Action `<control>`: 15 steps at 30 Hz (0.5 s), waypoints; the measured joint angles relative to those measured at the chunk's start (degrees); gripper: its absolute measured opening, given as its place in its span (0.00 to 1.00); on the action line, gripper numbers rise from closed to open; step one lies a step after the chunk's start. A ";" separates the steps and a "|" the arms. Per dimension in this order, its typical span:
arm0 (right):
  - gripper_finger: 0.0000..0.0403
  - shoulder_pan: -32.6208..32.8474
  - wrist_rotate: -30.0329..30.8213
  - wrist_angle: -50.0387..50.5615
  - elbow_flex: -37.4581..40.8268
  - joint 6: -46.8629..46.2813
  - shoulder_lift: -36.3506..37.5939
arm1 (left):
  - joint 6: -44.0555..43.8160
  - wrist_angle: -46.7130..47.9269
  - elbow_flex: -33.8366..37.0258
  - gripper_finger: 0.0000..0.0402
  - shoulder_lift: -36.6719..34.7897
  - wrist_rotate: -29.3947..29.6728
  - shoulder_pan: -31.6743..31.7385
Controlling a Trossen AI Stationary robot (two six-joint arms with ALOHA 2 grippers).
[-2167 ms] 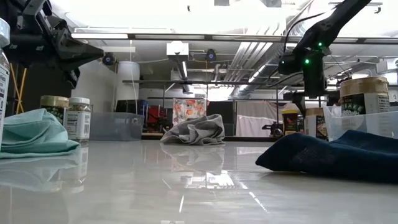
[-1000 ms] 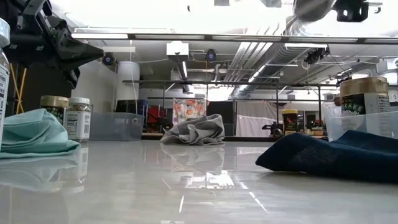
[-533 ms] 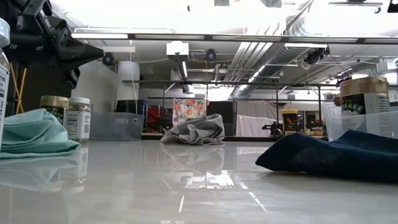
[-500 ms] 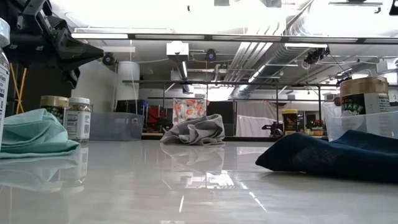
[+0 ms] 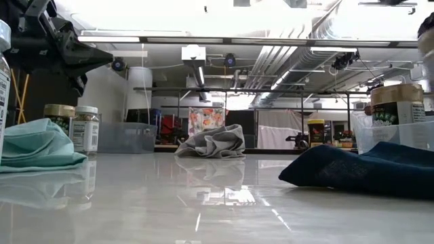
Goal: Sort spices by type
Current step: Put the top brown seasoning bottle into the transparent bin
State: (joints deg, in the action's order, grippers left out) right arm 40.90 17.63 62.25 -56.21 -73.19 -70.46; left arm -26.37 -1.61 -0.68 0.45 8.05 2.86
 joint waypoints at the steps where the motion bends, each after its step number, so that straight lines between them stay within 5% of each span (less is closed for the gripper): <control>1: 0.67 -0.34 0.47 0.29 0.00 -0.63 -1.48 | 0.02 0.00 0.00 0.00 0.00 0.00 0.01; 15: 0.70 -5.87 1.48 -3.38 0.00 -7.60 -10.24 | 0.01 0.00 0.01 0.00 0.00 0.00 0.00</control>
State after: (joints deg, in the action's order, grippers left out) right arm 35.03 19.11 58.86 -56.21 -80.79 -80.71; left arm -26.36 -1.61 -0.67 0.45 8.05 2.86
